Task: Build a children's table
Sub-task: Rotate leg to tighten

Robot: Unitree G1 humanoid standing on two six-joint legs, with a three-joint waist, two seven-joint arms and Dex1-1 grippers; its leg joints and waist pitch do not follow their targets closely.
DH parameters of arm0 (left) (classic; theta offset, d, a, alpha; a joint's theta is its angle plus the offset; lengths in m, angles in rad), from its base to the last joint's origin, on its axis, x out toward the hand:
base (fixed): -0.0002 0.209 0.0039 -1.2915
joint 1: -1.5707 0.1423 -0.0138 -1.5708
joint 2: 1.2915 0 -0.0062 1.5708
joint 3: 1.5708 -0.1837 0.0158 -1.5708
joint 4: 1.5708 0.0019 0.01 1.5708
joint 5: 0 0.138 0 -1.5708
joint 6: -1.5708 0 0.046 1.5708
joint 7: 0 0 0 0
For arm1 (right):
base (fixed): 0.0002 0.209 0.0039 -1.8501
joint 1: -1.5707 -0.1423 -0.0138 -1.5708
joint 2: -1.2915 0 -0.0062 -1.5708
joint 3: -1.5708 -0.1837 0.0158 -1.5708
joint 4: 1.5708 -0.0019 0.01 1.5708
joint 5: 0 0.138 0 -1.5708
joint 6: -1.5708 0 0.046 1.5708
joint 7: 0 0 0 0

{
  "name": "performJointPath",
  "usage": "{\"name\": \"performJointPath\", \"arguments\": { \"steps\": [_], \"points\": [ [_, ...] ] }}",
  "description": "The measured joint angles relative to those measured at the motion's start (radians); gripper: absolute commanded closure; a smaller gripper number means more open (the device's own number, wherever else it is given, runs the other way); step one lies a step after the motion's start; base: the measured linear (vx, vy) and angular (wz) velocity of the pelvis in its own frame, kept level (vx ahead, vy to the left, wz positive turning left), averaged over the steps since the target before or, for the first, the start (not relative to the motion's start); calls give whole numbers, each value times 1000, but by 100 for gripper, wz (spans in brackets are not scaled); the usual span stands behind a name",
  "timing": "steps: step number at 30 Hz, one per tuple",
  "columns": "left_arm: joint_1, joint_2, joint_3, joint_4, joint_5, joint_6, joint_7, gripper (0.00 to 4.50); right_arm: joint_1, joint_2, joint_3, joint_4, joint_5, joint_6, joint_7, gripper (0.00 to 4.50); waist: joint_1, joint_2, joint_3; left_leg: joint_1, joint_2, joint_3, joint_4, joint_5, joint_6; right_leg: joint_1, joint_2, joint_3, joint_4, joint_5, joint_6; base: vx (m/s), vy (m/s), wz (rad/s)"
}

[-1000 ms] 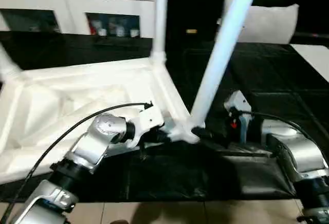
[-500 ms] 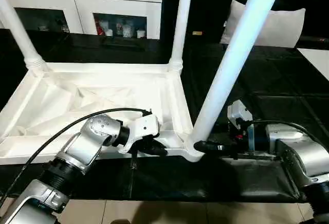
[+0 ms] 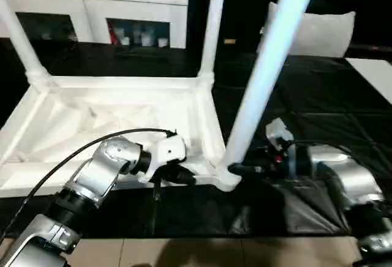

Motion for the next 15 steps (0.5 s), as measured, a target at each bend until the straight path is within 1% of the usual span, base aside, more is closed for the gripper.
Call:
{"name": "performJointPath", "arguments": {
  "steps": [2,4,5,7,8,9,10,11,13,14,15],
  "points": [
    [2,-11,29,4,7,47,56,450,-34,60,-9,80,-15,-40,-94,256,-21,0,0,4,0,-1,0,0,0,2,0,-2,-3,0,1,0,0,0],
    [2,-37,45,6,17,79,110,450,-69,89,-18,143,-27,-69,-161,259,-38,0,0,7,0,-2,1,0,0,3,-1,-4,-7,-1,1,0,0,0],
    [2,-54,51,7,19,94,141,450,-83,98,-24,169,-27,-74,-191,259,-43,0,0,9,0,-2,2,0,0,3,-1,-4,-8,-1,1,0,0,0],
    [2,-85,59,8,22,116,188,450,-94,109,-37,199,-28,-87,-236,261,-51,-2,0,9,0,-2,4,0,0,3,-1,-3,-9,0,1,0,0,0],
    [1,-110,70,12,22,133,222,450,-101,118,-48,216,-28,-91,-268,261,-53,-2,0,9,-1,-2,4,0,1,3,-1,-3,-9,0,1,0,0,0],
    [-9,-162,94,21,31,177,300,450,-114,138,-72,245,-28,-94,-339,261,-53,-2,0,9,-1,-2,5,0,1,3,-1,-2,-9,0,1,0,0,0],
    [-15,-189,100,25,37,195,335,450,-117,149,-83,252,-29,-94,-377,261,-52,-2,0,9,-1,-2,5,0,1,3,-1,-2,-9,0,1,0,0,0],
    [-21,-232,109,31,40,226,399,450,-110,165,-104,238,-31,-87,-443,261,-51,-2,0,8,-1,-2,5,-1,1,2,-1,-2,-9,0,0,0,0,0],
    [-28,-279,111,31,40,259,451,450,-70,181,-129,172,-36,-71,-508,261,-49,0,1,8,-2,-2,4,-2,2,2,-1,-1,-9,0,0,0,0,0],
    [-28,-289,111,28,38,268,461,450,-53,182,-137,143,-36,-61,-522,261,-46,0,1,8,-2,-1,3,-2,3,2,-1,-1,-9,0,0,0,0,0],
    [-30,-295,111,28,37,272,466,450,-39,183,-143,109,-37,-43,-531,226,-44,0,0,8,-2,-1,2,-2,3,2,-1,-1,-7,0,0,0,0,0]
  ]
}}
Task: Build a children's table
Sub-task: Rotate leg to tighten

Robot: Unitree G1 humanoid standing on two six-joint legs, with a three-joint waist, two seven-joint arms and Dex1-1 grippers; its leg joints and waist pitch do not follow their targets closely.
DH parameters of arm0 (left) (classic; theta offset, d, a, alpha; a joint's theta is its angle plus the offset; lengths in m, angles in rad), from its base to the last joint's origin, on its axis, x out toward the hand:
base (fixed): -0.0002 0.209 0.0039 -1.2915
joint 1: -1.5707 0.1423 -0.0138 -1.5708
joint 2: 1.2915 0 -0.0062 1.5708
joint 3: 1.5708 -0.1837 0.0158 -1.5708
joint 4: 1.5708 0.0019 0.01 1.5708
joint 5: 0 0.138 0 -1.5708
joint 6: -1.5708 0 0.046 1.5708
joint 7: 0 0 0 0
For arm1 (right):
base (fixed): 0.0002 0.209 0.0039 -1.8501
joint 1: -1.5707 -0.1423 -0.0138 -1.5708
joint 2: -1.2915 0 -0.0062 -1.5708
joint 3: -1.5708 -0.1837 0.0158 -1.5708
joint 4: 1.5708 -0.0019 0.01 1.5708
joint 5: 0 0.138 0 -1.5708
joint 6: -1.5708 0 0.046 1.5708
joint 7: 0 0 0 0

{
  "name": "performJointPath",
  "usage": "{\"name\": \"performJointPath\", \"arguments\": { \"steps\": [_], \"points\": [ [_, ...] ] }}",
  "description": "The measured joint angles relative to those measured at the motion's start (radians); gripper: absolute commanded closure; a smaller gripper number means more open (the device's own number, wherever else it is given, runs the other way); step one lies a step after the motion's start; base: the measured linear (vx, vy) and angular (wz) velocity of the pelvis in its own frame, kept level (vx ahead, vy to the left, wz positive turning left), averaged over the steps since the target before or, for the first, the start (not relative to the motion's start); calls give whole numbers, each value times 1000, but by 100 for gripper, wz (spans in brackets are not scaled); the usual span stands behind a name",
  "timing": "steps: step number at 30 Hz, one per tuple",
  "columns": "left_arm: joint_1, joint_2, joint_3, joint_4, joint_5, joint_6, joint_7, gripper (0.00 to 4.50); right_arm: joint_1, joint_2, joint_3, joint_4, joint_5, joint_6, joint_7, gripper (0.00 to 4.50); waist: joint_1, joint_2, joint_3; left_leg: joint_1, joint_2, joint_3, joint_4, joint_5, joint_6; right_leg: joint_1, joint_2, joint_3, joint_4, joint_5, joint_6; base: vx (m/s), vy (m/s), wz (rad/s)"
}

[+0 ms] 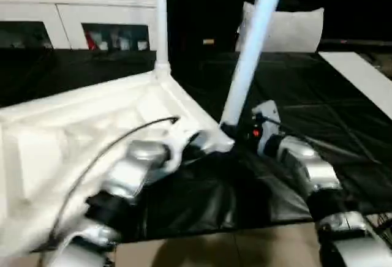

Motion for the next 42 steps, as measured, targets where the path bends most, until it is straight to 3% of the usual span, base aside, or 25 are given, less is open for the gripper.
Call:
{"name": "performJointPath", "arguments": {
  "steps": [3,9,10,13,19,24,33,38,39,42],
  "points": [
    [0,-6,0,-7,-1,2,3,450,35,7,-9,-106,-6,75,-27,189,15,1,1,-1,0,0,-7,0,-1,-2,0,0,2,0,0,0,0,0],
    [-1,7,-12,-40,1,3,3,450,63,-9,13,-251,-6,181,-73,141,30,4,0,-19,0,0,-9,1,-1,-19,1,-1,4,5,-7,0,0,0],
    [-1,9,-15,-41,1,2,3,450,69,-13,13,-263,-6,187,-75,116,33,4,0,-20,0,0,-9,1,-1,-19,1,-1,3,4,-7,0,0,0],
    [-1,16,-21,-44,2,0,1,450,93,-35,23,-327,-7,225,-66,87,39,4,1,-20,1,0,-9,0,-1,-20,1,-1,3,4,-7,0,0,0],
    [-2,82,-35,-42,8,-54,-48,450,164,-132,78,-464,22,273,84,49,35,5,3,-19,2,1,-9,0,-1,-19,2,-1,3,1,0,0,0,0],
    [-1,129,-50,-45,1,-90,-116,450,165,-214,70,-494,44,279,178,7,41,4,4,-17,1,1,-9,0,-1,-19,2,0,2,3,-3,0,0,0],
    [9,243,-90,-58,-4,-191,-281,450,164,-296,93,-498,52,280,289,3,52,4,4,-17,1,1,-8,0,-1,-19,1,0,2,4,-5,0,0,0],
    [19,289,-118,-76,-19,-236,-375,450,139,-291,125,-455,51,253,356,3,61,4,4,-17,1,0,-7,0,-1,-18,1,0,2,5,-6,0,0,0],
    [20,294,-125,-78,-21,-243,-391,450,125,-288,131,-431,50,243,369,30,63,4,4,-17,1,0,-7,0,-1,-18,1,0,2,5,-6,0,0,0],
    [19,303,-141,-80,-22,-265,-434,450,93,-266,151,-367,47,212,404,57,72,3,3,-16,1,0,-6,0,-1,-17,1,0,3,5,-6,0,0,0]
  ]
}}
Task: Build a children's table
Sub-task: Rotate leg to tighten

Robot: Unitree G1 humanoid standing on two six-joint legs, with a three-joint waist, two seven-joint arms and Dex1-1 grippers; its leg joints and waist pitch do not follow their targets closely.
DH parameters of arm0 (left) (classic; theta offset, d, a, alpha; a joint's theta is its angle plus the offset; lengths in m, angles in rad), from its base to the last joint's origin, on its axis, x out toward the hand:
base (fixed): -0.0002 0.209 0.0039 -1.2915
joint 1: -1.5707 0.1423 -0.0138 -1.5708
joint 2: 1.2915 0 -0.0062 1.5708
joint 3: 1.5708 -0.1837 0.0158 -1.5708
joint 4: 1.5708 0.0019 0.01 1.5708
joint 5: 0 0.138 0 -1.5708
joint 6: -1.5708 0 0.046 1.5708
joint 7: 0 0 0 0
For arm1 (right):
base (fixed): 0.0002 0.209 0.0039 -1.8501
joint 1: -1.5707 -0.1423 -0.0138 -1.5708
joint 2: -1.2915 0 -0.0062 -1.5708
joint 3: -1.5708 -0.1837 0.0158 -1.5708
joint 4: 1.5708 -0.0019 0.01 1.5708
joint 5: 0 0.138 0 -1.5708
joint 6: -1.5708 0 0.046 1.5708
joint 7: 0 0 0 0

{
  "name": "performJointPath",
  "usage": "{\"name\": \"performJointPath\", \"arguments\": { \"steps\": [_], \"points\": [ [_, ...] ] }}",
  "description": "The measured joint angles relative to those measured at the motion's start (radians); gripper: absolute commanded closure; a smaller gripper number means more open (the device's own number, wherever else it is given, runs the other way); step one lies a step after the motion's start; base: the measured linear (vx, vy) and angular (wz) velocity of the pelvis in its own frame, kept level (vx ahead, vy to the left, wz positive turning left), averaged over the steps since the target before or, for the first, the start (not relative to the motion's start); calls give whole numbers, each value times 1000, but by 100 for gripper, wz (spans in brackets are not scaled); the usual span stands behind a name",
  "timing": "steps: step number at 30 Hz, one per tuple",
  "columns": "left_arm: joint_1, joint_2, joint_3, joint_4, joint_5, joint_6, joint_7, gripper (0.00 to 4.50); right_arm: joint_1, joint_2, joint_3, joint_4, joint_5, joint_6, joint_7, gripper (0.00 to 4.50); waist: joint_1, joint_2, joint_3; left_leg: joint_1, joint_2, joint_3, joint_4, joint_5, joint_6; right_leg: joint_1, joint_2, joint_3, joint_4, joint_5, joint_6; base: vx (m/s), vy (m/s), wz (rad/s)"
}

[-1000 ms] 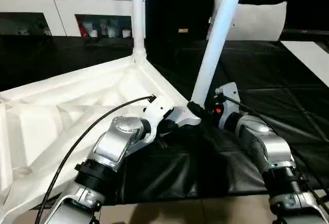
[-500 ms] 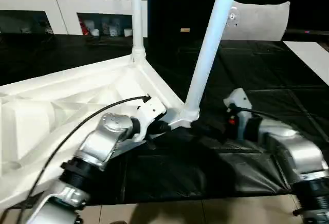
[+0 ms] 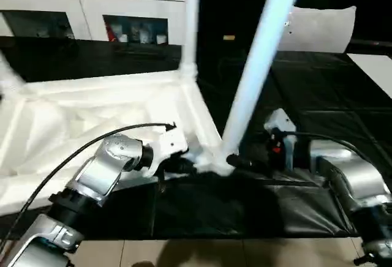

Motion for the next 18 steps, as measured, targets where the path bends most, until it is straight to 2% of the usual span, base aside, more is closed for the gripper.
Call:
{"name": "performJointPath", "arguments": {
  "steps": [1,2,4,15,18],
  "points": [
    [0,2,-4,-1,0,-5,-8,450,-8,7,4,18,0,-7,11,57,1,0,0,0,0,0,0,0,0,0,0,0,0,0,0,0,0,0],
    [0,2,-6,-2,0,-8,-14,450,-13,11,8,37,-1,-14,18,82,2,0,0,0,0,0,0,0,0,1,0,0,0,0,0,0,0,0],
    [0,2,-10,-3,0,-10,-25,450,-17,13,17,79,-5,-40,34,86,4,-1,0,0,0,0,1,0,0,1,0,0,0,0,0,0,0,0],
    [0,2,-8,0,1,-13,-27,450,-56,40,21,285,-11,-211,140,169,-2,-2,-1,1,0,0,3,0,0,3,-1,0,2,0,-1,0,0,0],
    [1,1,-1,4,1,-7,-23,450,-101,66,23,397,-12,-268,171,196,-8,-3,-2,2,0,0,4,0,0,3,0,0,2,2,-3,0,0,0]
  ]
}}
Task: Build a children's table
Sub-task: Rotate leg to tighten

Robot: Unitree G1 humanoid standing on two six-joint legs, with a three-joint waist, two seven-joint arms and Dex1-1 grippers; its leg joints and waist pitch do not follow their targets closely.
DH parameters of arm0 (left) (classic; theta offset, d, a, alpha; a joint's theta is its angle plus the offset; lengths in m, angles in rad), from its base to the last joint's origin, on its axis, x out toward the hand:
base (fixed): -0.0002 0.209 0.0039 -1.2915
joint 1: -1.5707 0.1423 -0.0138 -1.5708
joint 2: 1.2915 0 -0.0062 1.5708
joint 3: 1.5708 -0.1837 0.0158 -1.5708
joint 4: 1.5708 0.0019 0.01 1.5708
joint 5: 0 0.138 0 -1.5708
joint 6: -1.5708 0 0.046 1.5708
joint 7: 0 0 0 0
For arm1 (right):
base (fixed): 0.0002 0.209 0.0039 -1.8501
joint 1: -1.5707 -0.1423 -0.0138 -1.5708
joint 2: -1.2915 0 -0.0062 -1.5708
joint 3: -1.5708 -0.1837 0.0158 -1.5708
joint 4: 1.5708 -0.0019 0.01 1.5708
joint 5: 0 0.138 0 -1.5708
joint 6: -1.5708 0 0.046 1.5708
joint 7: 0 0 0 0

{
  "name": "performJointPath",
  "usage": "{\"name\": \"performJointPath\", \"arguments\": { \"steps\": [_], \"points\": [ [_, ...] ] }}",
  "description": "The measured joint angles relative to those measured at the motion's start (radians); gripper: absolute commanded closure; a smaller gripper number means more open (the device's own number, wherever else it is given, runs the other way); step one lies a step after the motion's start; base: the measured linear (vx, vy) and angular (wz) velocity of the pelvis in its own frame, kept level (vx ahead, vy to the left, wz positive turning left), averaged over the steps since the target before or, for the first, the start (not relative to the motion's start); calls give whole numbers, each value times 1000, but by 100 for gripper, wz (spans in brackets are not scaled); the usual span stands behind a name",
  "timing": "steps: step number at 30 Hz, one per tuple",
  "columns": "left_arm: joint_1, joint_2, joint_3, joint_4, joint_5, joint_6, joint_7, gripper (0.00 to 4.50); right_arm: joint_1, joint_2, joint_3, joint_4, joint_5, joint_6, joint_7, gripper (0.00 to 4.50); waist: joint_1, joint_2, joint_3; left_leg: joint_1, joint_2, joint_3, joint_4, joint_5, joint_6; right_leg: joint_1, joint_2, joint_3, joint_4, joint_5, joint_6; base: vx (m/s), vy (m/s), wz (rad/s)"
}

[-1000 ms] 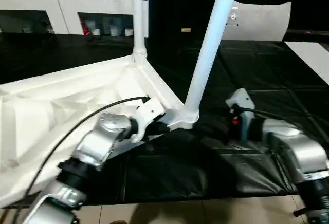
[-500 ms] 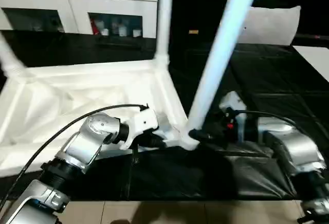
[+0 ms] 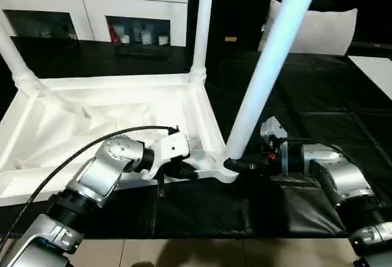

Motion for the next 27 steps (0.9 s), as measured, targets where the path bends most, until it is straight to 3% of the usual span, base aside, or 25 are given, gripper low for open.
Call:
{"name": "performJointPath", "arguments": {
  "steps": [6,8,12,15,17,18,21,24,27],
  "points": [
    [12,-8,25,0,0,61,35,450,-79,75,-16,228,-5,-119,3,208,-26,-5,-3,5,0,0,2,0,0,9,0,0,-1,-3,5,0,0,0],
    [18,-31,42,1,1,108,86,450,-102,103,-33,304,-5,-154,-45,209,-37,-5,-3,18,0,0,4,0,0,15,0,0,-4,-4,6,0,0,0],
    [15,-134,95,11,12,224,251,450,-155,155,-76,419,-5,-189,-233,210,-68,-6,-3,17,0,0,10,0,1,17,-2,-3,-8,-4,6,0,0,0],
    [-5,-256,136,46,12,301,411,450,-201,182,-105,487,-5,-193,-405,210,-84,-5,-3,14,1,-5,10,-1,1,18,-4,-13,-23,-4,6,0,0,0],
    [-17,-305,147,62,13,327,484,450,-222,191,-118,514,-5,-204,-469,210,-93,-3,-2,11,1,-7,10,-2,3,18,-16,-35,-34,-4,6,0,0,0],
    [-17,-318,154,64,12,332,505,450,-217,198,-134,510,-5,-216,-485,176,-98,-1,-1,9,2,-8,10,-2,3,18,-19,-43,-38,-4,6,0,0,0],
    [-16,-321,155,60,4,332,505,450,-146,212,-153,392,-6,-199,-520,151,-99,-1,0,3,2,-10,10,-2,3,15,-23,-49,-38,-4,6,0,0,0],
    [-13,-299,145,36,1,328,476,450,-18,198,-145,120,-23,-68,-553,121,-81,2,3,-1,2,-9,7,-2,4,12,-23,-47,-36,2,3,0,0,0],
    [-13,-269,145,24,6,307,463,450,29,173,-108,-47,-25,48,-564,100,-71,1,3,-1,2,-8,5,-1,4,9,-23,-47,-35,19,7,0,0,0]
  ]
}}
